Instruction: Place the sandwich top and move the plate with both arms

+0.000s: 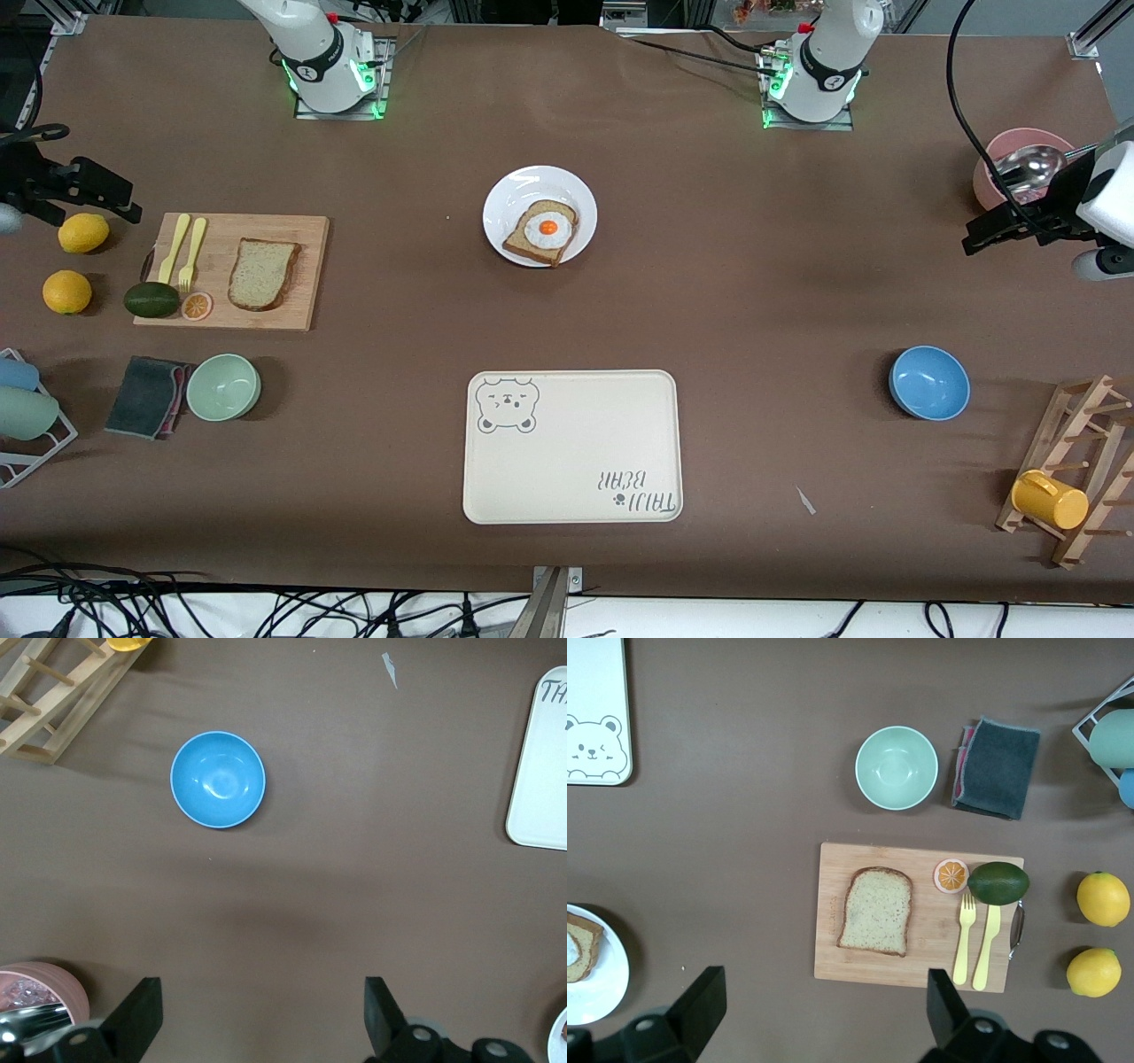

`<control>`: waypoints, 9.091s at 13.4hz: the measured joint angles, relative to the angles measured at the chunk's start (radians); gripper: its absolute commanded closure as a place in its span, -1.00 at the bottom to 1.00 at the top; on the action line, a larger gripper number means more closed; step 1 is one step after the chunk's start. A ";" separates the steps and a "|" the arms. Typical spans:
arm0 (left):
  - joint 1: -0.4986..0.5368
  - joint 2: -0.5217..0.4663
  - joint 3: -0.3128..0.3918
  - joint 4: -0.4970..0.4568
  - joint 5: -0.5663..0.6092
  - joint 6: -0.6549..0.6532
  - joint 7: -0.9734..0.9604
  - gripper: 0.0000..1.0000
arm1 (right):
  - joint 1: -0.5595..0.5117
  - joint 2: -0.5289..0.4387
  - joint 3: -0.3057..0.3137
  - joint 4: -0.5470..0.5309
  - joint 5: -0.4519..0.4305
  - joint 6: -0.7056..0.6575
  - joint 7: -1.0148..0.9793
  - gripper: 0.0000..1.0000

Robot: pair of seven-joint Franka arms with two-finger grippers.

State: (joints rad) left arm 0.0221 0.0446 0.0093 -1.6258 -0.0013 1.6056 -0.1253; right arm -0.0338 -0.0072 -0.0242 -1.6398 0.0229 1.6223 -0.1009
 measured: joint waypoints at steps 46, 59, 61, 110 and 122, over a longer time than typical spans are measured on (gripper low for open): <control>0.012 0.004 -0.002 -0.001 0.000 0.006 0.058 -1.00 | 0.154 0.377 0.009 -0.116 -0.291 0.209 0.681 -0.57; 0.006 0.016 -0.072 -0.005 0.000 0.005 0.017 -1.00 | 0.151 0.493 -0.034 -0.333 -0.296 0.493 0.841 0.02; 0.006 0.016 -0.072 -0.005 0.000 0.005 0.016 -1.00 | 0.151 0.493 -0.041 -0.343 -0.296 0.496 0.841 0.07; 0.008 0.017 -0.072 -0.005 0.000 0.006 0.016 -1.00 | 0.684 0.664 0.288 0.114 -0.144 0.276 1.646 -0.98; 0.008 0.018 -0.072 -0.005 0.000 0.005 0.016 -1.00 | 0.672 0.495 0.083 0.170 -0.150 0.102 1.380 -0.99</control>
State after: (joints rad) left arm 0.0299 0.0621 -0.0626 -1.6305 -0.0013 1.6111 -0.1091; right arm 0.6382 0.4880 0.0591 -1.4696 -0.1266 1.7241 1.2793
